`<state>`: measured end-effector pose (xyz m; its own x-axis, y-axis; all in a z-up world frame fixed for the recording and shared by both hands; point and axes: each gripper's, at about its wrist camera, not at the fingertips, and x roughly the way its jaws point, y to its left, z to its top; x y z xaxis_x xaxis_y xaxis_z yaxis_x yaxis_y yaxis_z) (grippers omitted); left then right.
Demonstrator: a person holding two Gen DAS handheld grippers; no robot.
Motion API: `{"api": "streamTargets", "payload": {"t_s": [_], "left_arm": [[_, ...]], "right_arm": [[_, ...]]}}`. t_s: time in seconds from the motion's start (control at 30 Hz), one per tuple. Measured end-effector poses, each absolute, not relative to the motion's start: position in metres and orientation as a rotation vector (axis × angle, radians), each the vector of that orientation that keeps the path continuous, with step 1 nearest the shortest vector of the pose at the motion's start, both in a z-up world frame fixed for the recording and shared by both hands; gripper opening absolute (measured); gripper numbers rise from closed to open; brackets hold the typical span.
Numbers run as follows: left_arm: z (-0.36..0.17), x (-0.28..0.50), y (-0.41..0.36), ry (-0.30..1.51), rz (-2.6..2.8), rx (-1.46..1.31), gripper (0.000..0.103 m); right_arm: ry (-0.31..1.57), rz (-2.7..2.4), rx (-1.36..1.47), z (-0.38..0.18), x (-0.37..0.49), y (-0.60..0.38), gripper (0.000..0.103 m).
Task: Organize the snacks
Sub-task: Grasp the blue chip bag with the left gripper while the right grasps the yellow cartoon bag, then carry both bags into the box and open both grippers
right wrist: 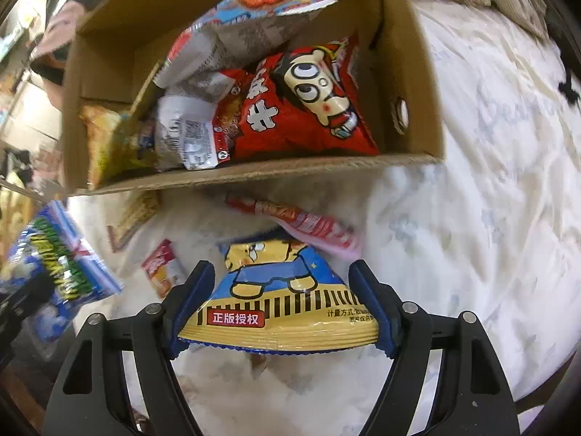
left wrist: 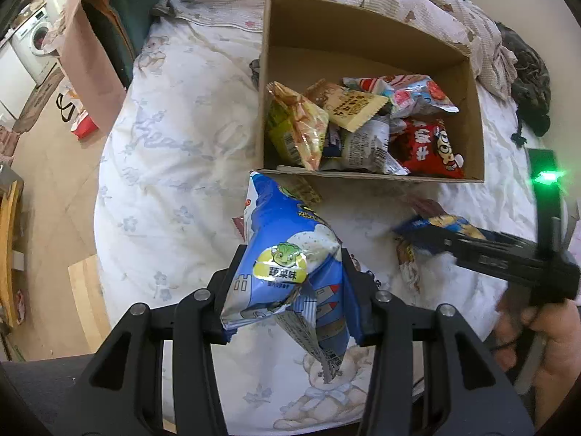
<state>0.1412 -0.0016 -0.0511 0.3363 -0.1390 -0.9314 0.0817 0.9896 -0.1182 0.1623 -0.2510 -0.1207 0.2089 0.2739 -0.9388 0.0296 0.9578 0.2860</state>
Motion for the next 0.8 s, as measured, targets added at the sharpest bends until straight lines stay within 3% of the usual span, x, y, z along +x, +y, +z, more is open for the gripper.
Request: {"api": "streamTargets", "payload": {"t_s": [0.57,0.8], "left_arm": [[-0.048,0.136,0.001,1.209,-0.157,-0.088,0.041],[-0.031,0.13,0.006,1.138,-0.173,-0.104,0.041]], "right_arm": [[1.19,0.371,0.523,-0.078,0.114,-0.277,0.078],[1.022,0.427,0.459,-0.039,0.116,-0.263,0.078]]}}
